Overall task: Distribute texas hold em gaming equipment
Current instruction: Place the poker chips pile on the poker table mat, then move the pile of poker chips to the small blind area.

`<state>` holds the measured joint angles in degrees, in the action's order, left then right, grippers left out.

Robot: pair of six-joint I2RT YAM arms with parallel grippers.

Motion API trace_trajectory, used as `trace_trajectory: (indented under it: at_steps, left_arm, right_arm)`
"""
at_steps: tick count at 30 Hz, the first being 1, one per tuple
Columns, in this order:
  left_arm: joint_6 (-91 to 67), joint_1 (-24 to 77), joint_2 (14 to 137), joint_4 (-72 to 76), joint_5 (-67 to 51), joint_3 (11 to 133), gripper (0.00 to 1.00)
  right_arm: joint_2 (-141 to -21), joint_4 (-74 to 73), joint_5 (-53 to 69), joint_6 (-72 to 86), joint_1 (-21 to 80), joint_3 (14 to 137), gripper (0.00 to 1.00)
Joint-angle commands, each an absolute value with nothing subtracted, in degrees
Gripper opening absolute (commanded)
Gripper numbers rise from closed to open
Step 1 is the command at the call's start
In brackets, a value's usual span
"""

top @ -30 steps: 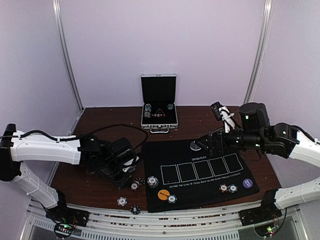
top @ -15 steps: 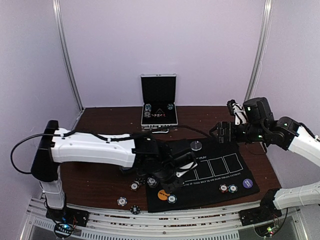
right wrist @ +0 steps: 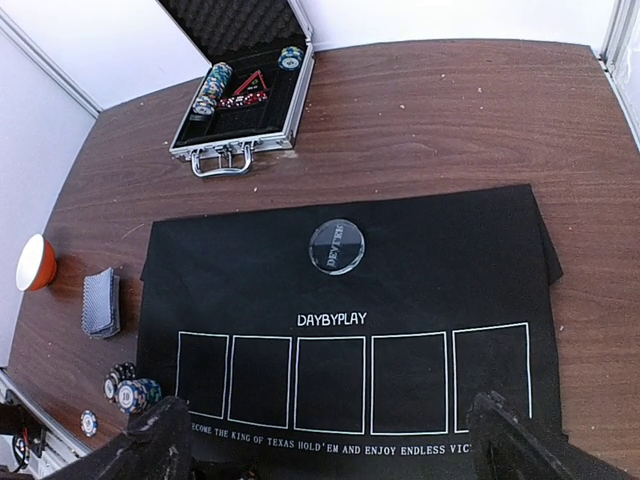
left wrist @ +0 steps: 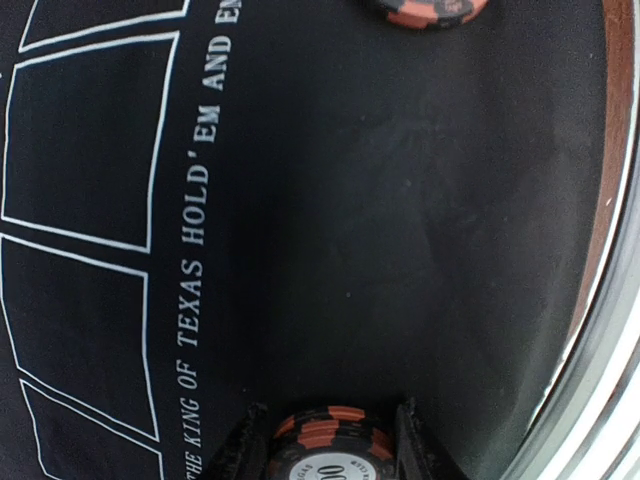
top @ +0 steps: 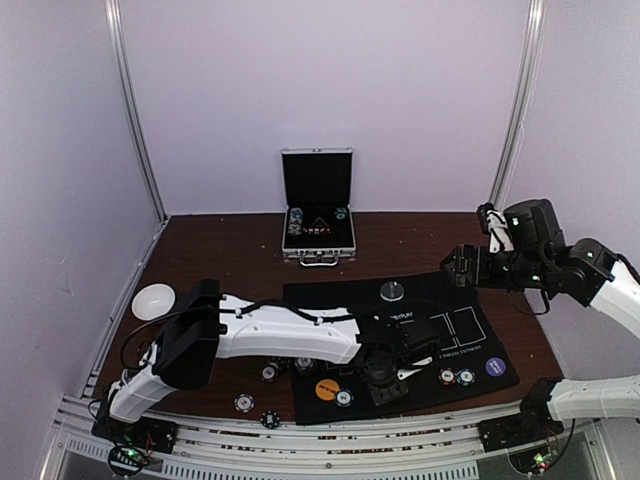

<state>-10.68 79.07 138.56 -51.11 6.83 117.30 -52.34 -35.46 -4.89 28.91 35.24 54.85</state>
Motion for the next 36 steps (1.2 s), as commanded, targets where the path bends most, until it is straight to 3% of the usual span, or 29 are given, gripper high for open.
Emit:
trace_trajectory:
  at_steps: [1,3,7,9,11,18,26,30,36]
  left_arm:
    - [-8.98,78.94,140.87,-52.47,8.09,118.85,0.0]
    - [-8.97,78.93,140.96,-52.45,8.32,118.87,0.0]
    - [-9.05,78.93,139.58,-51.87,8.35,119.18,0.47]
    - [-9.05,78.93,137.68,-50.97,8.47,119.18,0.62]
    - [-8.77,78.93,135.88,-49.84,8.71,118.98,0.71]
    - [-7.91,78.93,126.75,-47.23,8.39,116.75,0.75]
    - [-10.07,77.73,102.08,-38.03,5.25,95.27,0.81]
    - [-15.64,72.91,88.61,-36.83,3.59,83.81,0.85]
    - [-23.36,59.14,71.67,-38.71,3.74,65.68,0.93]
  right_arm:
    - [-52.06,-35.91,-4.04,28.77,34.89,53.06,0.98]
    - [-52.41,-35.71,-2.49,28.59,34.89,52.99,0.98]
    - [-53.56,-35.99,-2.33,27.72,34.91,53.61,0.98]
    - [-54.05,-36.65,-2.82,27.45,34.89,54.83,0.98]
    - [-54.35,-36.78,-3.06,27.21,34.89,55.9,0.98]
    - [-55.93,-37.47,-3.64,26.54,34.85,58.86,0.98]
    - [-58.4,-34.64,1.52,27.33,34.9,56.06,0.94]
    - [-63.47,-35.27,1.48,29.56,36.51,53.6,0.86]
    - [-73.05,-36.89,-2.72,31.72,50.19,53.06,0.9]
